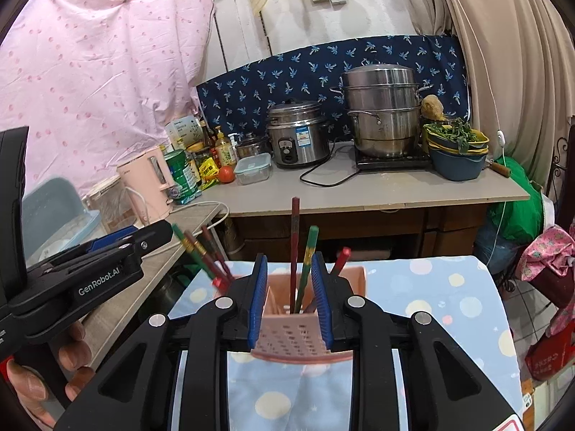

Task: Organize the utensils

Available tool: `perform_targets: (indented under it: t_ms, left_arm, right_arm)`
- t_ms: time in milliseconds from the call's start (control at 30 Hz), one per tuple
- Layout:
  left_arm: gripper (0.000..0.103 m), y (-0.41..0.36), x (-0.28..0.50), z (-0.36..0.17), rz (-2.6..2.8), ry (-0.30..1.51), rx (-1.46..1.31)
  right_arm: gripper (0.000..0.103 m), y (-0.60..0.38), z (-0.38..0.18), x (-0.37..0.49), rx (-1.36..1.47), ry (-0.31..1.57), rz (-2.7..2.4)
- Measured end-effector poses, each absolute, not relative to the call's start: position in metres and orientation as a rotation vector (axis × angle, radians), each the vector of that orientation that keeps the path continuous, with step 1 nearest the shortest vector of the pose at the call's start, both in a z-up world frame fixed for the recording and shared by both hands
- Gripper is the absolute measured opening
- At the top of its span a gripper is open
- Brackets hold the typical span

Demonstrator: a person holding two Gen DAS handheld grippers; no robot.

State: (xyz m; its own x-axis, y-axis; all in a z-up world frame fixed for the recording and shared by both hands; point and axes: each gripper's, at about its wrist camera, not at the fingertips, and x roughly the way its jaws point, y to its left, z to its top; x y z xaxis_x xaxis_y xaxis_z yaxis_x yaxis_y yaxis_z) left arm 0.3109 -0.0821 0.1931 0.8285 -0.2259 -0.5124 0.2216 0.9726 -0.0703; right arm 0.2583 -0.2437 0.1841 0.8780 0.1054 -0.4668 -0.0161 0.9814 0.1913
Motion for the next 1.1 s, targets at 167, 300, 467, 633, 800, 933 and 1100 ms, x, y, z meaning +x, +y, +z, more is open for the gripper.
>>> perform_targets:
  t_ms: [167,300,467,633,800,933,1100]
  left_arm:
    - [0.051,-0.077,0.281,0.188,-0.238,0.545,0.008]
    - [0.052,-0.072,0.256,0.178,-0.237,0.550,0.029]
    - [0.052,-0.065,0.229,0.161,-0.233,0.575,0.039]
    - [0.052,-0.062,0.206,0.140,-0.213,0.600,0.057]
    - [0.052,-0.061,0.188,0.122,-0.192,0.630,0.070]
    - [0.052,-0.060,0.180,0.111,-0.185,0.655,0.074]
    - [0.052,-0.058,0.173,0.096,-0.178,0.689,0.069]
  right_arm:
    - [0.025,-0.238,0.176,0.226,0.188,0.511,0.073]
    - [0.025,-0.235,0.166,0.202,0.184,0.529,0.072]
    - [0.026,-0.232,0.148,0.173,0.183,0.561,0.068]
    - [0.028,-0.229,0.131,0.149,0.170,0.592,0.051]
    - [0.030,-0.223,0.115,0.132,0.145,0.617,0.037]
    - [0.030,-0.220,0.102,0.123,0.150,0.643,0.036]
    - [0.030,-0.218,0.090,0.117,0.170,0.669,0.037]
